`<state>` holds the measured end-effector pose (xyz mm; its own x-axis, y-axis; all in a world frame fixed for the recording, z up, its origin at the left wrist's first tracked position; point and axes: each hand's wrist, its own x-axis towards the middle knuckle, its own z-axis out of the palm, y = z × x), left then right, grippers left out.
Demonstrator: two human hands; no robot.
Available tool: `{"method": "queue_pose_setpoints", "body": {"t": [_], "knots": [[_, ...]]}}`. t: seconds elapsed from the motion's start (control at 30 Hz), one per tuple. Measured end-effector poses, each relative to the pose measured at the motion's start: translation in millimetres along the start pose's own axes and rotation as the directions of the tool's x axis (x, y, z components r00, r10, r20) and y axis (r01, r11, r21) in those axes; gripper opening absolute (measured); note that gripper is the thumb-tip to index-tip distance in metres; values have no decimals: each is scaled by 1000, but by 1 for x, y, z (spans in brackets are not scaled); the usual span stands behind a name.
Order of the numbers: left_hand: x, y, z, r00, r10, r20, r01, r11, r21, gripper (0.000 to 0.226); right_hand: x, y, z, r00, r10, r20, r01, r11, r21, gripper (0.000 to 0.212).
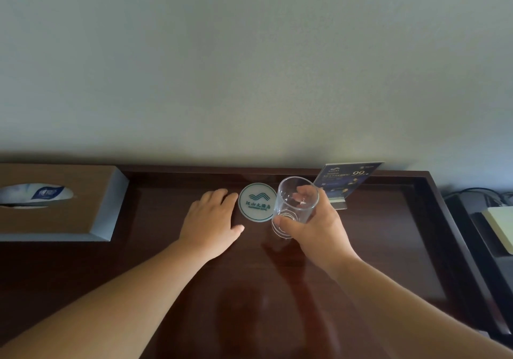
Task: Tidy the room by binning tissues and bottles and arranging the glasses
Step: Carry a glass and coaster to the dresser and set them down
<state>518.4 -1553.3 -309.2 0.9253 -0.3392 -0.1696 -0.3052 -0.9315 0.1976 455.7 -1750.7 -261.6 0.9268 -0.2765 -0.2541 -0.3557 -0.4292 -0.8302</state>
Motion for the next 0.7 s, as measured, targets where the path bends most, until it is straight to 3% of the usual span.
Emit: {"method": "queue_pose_setpoints", "body": {"t": [0.13, 0.7], "knots": [[-2, -2, 5, 999, -4, 44, 3, 999, 34, 72, 4, -1, 5, 1000, -6, 5, 6, 1000, -12, 67], [-4, -4, 10, 1000, -8, -1, 8, 1000, -22, 70, 26, -12, 24, 998, -63, -5, 63, 997, -34, 67]]}}
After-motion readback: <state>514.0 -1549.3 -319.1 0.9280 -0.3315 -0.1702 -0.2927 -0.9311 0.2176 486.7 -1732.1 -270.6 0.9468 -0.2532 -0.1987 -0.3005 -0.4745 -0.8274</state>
